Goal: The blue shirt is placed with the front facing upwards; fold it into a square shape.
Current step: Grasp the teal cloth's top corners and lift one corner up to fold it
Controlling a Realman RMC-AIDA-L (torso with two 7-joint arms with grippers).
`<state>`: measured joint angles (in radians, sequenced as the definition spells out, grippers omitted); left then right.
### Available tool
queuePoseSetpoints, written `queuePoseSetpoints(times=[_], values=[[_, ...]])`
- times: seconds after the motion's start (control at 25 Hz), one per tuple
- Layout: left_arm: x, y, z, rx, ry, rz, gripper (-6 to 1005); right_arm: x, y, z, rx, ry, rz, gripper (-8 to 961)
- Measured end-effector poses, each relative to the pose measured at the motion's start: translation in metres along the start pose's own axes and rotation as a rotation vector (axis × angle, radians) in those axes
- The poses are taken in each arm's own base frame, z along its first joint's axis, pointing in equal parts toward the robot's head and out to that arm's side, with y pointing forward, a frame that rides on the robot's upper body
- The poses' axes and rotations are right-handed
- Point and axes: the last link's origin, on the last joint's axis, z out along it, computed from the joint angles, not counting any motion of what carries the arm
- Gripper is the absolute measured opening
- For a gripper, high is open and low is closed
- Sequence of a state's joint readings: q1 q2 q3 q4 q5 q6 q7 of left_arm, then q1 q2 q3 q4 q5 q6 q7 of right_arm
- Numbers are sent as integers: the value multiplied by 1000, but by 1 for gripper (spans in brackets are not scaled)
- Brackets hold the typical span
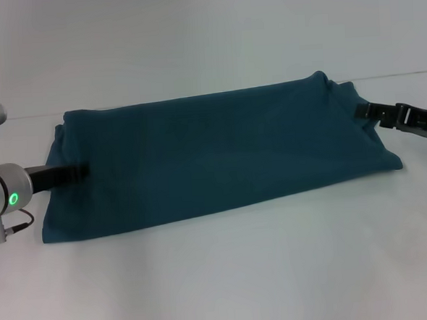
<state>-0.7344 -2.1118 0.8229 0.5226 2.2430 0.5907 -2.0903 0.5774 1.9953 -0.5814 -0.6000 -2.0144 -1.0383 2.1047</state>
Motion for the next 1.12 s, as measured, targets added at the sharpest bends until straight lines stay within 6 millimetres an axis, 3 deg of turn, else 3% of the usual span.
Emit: queuePoseSetpoints(times=[0.44, 0.88, 1.12], values=[[2, -6, -7, 14, 27, -8, 17, 3, -4, -3, 11, 1, 6, 808], [-1, -18, -11, 53, 34, -20, 14, 4, -4, -3, 9, 9, 7, 808], [-2, -26, -18, 77, 63, -30, 87, 3, -4, -3, 8, 9, 5, 808]])
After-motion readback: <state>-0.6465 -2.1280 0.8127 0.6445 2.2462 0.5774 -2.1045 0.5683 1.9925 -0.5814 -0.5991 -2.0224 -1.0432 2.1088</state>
